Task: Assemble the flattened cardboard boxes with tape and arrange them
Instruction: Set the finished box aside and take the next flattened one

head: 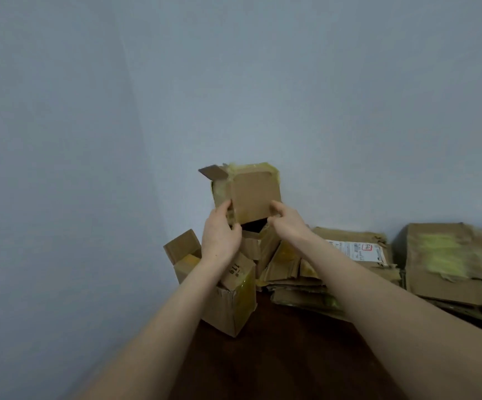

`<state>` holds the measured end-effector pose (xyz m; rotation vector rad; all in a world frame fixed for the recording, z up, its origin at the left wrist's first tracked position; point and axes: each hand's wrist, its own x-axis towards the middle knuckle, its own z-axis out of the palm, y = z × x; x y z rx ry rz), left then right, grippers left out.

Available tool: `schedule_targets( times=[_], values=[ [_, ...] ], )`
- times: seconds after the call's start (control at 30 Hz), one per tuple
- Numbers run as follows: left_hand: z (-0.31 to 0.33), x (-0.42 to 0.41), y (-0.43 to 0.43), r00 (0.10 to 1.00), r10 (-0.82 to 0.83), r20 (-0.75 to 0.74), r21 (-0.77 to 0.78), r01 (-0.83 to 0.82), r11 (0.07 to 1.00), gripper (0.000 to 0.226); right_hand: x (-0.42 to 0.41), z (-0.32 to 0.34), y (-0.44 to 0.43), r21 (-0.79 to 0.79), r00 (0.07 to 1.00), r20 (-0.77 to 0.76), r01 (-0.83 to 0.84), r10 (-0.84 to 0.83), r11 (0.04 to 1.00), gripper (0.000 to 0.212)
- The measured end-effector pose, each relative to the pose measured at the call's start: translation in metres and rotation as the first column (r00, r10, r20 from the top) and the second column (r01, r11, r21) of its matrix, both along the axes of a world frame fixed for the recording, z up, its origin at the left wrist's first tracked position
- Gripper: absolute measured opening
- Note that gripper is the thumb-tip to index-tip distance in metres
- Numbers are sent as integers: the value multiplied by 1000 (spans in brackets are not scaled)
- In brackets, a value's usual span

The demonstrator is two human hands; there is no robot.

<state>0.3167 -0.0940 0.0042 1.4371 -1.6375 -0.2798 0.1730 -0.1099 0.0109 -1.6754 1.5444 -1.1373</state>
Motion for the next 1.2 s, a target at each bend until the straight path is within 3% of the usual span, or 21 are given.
schedule_targets(
  times=[0.1, 0.23, 0.33, 0.63, 0.73, 0.83, 0.97, 1.07, 1.13, 1.2],
  values=[
    [-4, -5, -3, 991, 9, 134, 72, -18, 997, 50, -4, -11, -2, 14, 998, -64, 10, -9, 1000, 54],
    [-6, -6, 2, 985, 44, 170, 100, -62, 993, 42, -10, -20, 7, 6, 991, -90, 96, -95, 995, 50],
    [-2, -15, 16, 983, 100, 154, 35, -107, 994, 36, -22, -26, 25, -11, 976, -82, 201, -201, 980, 39],
    [-8, -123, 74, 967, -190, 168, 33, 187, 982, 29, -107, -19, 107, -82, 911, -147, 377, -385, 923, 34],
    [-17, -173, 92, 942, -310, 128, 68, 303, 950, 34, -162, -9, 138, -105, 836, -130, 523, -533, 846, 35],
    [-21, -230, 105, 901, -424, 93, 173, 405, 898, 51, -226, -6, 177, -88, 693, -198, 692, -693, 717, 44],
    [-30, -272, 96, 903, -415, 109, 332, 361, 871, 66, -297, -22, 226, 49, 522, -261, 847, -812, 529, 58],
    [-37, -287, 90, 917, -387, 101, 451, 305, 839, 74, -325, -36, 243, 258, 600, -168, 793, -782, 552, 58],
    [-37, -295, 93, 925, -374, 72, 439, 307, 845, 75, -331, -42, 246, 261, 634, -75, 757, -769, 599, 42],
    [-32, -298, 100, 936, -352, -12, 384, 330, 862, 77, -334, -43, 244, 204, 621, 41, 762, -783, 615, 42]
  ],
)
